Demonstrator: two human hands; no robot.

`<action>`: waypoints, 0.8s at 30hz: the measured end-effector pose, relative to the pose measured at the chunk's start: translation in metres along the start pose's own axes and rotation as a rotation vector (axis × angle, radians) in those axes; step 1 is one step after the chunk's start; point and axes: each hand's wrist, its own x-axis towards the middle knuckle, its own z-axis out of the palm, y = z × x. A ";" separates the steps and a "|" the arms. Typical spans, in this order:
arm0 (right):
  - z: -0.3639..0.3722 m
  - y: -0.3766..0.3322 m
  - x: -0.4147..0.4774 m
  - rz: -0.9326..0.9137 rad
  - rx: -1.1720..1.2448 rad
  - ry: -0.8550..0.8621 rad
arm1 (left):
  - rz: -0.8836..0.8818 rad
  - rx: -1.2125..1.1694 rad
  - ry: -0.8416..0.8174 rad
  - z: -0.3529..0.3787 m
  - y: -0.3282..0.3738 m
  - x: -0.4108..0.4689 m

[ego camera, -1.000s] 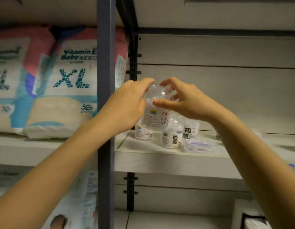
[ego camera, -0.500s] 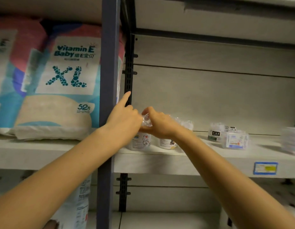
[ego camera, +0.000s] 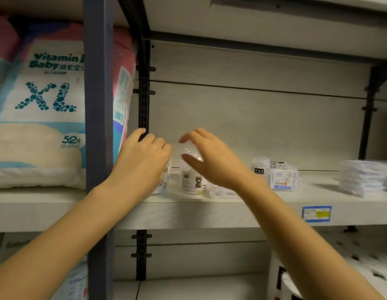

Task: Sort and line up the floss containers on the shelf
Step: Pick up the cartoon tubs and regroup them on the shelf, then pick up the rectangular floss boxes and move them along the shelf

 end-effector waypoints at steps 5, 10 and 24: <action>-0.038 0.076 -0.047 0.208 0.232 -0.145 | -0.244 -0.796 0.053 -0.010 0.049 -0.010; -0.022 0.127 -0.068 0.370 0.337 -0.451 | -0.413 -0.940 -0.049 0.004 0.091 0.002; -0.015 0.140 -0.078 0.108 0.632 -0.162 | -0.587 -1.093 -0.099 0.001 0.102 0.019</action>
